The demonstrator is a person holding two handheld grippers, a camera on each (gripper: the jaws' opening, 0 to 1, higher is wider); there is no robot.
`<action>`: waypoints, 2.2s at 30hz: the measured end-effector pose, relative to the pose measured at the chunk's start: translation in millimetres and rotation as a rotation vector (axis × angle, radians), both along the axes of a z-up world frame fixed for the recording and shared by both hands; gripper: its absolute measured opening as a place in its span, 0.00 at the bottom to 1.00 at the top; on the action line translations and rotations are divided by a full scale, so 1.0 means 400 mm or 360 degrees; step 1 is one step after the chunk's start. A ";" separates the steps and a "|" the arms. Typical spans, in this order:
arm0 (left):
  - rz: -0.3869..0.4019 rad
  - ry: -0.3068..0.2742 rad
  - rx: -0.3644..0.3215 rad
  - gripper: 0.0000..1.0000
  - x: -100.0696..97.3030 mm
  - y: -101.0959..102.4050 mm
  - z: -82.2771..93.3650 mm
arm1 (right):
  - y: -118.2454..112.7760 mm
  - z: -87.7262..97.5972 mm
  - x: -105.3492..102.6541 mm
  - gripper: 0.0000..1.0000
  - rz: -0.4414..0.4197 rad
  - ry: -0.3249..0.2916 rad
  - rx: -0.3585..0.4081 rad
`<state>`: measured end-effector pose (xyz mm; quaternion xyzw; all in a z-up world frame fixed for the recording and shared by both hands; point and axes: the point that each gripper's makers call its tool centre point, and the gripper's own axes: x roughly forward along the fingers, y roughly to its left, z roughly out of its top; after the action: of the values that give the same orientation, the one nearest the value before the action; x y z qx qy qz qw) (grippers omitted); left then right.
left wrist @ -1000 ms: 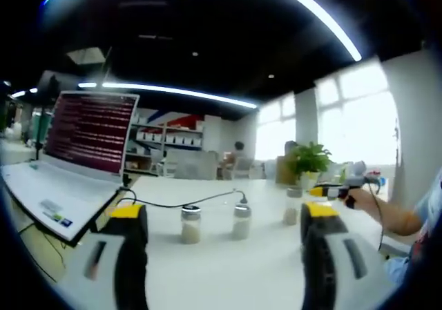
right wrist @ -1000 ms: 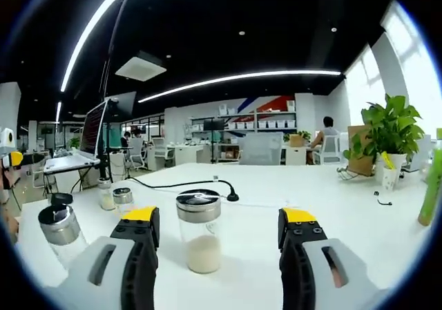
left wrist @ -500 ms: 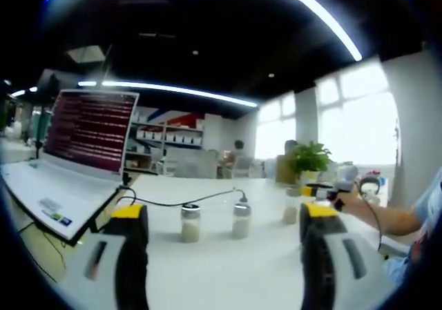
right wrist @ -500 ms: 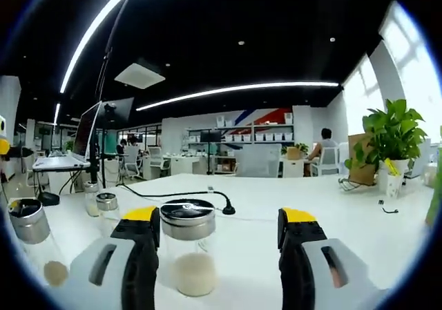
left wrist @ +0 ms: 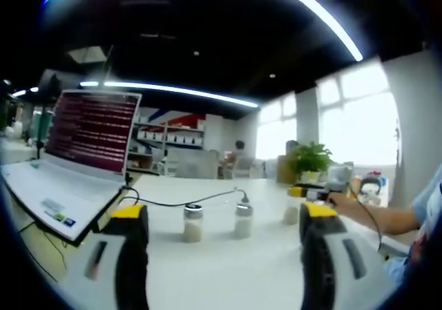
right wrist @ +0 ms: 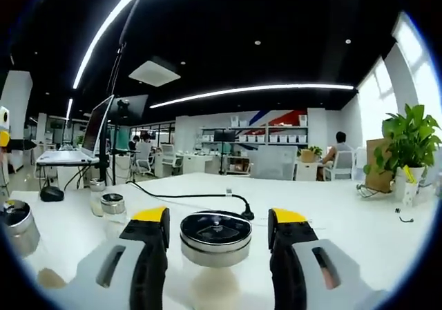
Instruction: Rotate the seasoning bottle until the label or dispensing opening points toward the visible target arrow and the bottle remains upright within the marked orientation range
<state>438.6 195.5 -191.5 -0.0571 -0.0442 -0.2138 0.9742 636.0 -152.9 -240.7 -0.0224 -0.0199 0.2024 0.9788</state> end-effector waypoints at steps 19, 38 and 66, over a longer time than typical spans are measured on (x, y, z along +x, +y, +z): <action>0.0004 0.0021 0.0019 0.96 0.005 0.000 -0.007 | 0.013 -0.023 0.007 0.43 0.0034 0.0058 0.0028; -0.0027 0.0036 0.0013 0.95 0.011 -0.010 -0.011 | -0.006 -0.021 0.009 0.43 -0.0071 0.0049 0.0039; -0.0011 0.0036 0.0008 0.94 0.003 -0.005 -0.007 | 0.009 0.130 -0.249 0.43 0.0132 0.0004 0.0051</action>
<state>439.9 193.7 -194.1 -0.0571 -0.0325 -0.2168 0.9740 536.5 -149.1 -188.9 -0.0057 -0.0227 0.2426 0.9698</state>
